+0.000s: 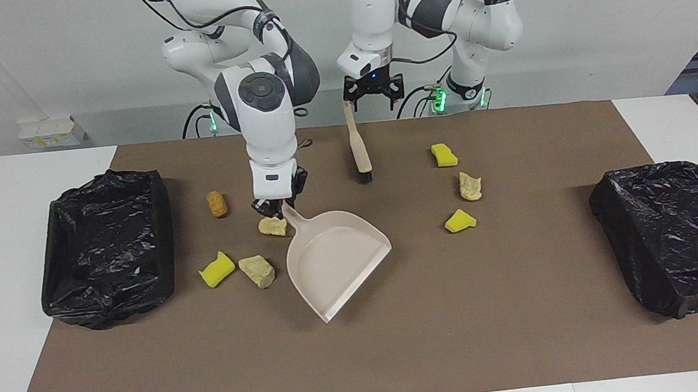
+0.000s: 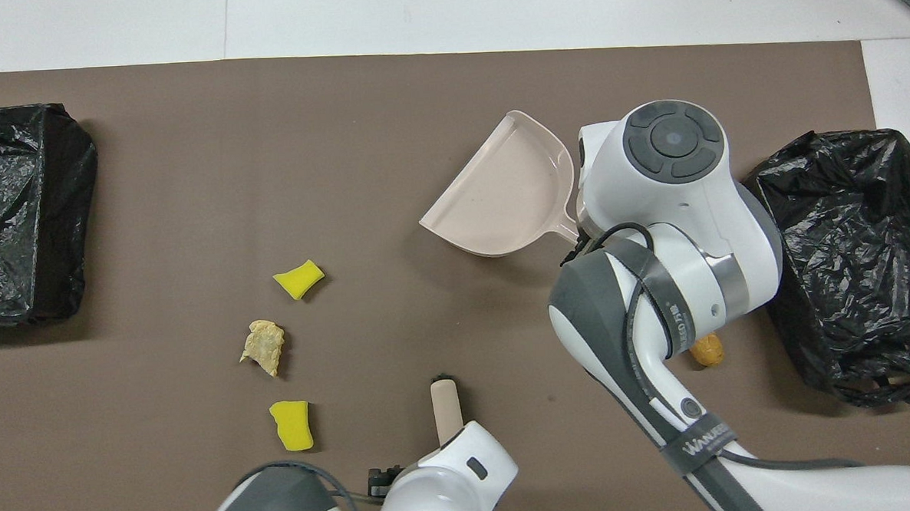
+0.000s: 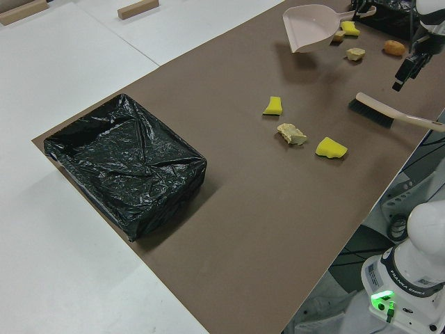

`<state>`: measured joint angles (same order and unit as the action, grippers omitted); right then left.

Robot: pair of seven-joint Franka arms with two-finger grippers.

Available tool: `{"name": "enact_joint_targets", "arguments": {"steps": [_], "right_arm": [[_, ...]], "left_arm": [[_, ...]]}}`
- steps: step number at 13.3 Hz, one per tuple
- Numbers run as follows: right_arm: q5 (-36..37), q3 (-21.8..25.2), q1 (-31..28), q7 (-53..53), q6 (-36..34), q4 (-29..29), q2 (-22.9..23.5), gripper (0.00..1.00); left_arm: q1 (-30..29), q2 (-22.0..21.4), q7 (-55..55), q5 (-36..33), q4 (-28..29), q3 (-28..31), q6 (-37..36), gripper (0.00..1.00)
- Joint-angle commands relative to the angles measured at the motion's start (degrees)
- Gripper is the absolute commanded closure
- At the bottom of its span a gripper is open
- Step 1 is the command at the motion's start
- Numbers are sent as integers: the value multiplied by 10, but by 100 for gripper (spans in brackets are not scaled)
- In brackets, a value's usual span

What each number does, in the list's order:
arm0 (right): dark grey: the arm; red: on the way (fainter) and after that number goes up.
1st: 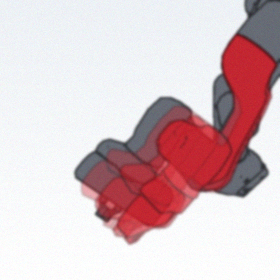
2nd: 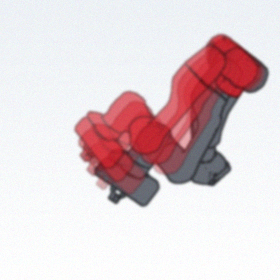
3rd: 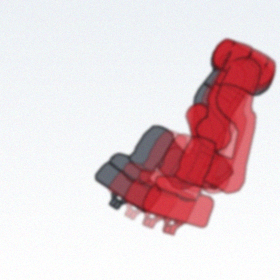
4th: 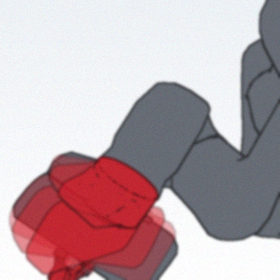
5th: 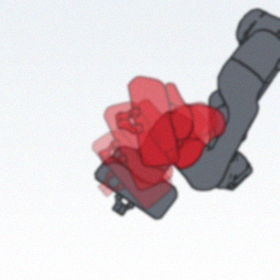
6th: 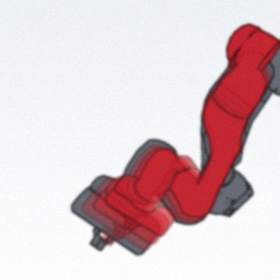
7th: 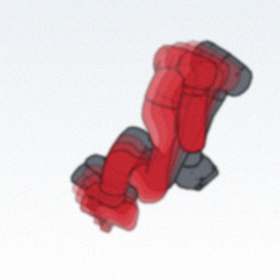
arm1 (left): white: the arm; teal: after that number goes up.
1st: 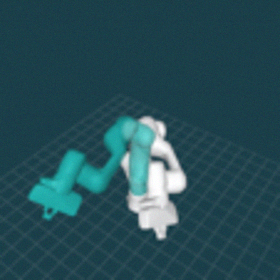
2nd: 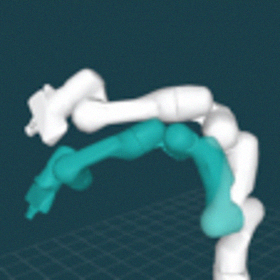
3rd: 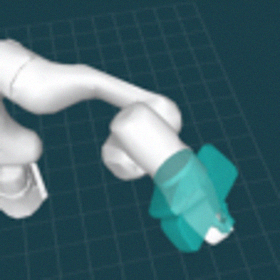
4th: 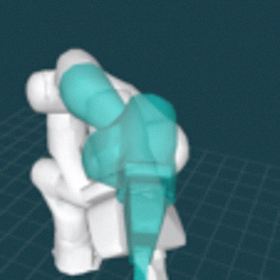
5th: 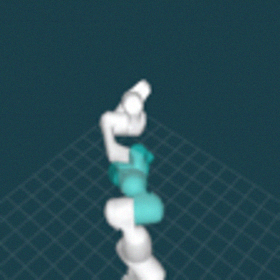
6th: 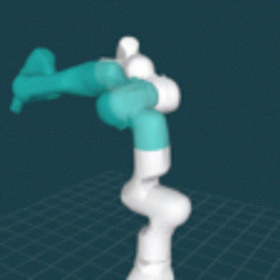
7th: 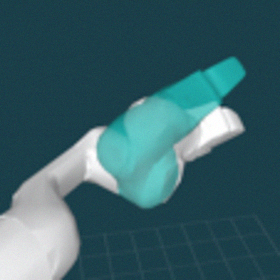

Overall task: Sweep and dump trash in bin
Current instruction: 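Grasp the wooden brush handle with the left gripper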

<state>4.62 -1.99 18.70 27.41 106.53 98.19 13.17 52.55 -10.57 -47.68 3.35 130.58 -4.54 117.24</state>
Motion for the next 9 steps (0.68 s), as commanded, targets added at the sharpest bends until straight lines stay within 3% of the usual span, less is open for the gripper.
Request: {"name": "enact_joint_targets", "arguments": {"steps": [1, 3, 6, 9], "right_arm": [[18, -4, -31, 137, 4, 46, -27, 100], [24, -6, -50, 195, 48, 94, -46, 100], [73, -7, -40, 227, 143, 196, -92, 100], [84, -7, -17, 237, 148, 213, -92, 100]], "left_arm": [[59, 39, -52, 4, 38, 12, 67, 0], [75, 40, -67, 4, 70, 11, 119, 0], [115, 68, -108, 5, 83, 12, 128, 0], [115, 66, -109, 5, 77, 13, 117, 20]]}}
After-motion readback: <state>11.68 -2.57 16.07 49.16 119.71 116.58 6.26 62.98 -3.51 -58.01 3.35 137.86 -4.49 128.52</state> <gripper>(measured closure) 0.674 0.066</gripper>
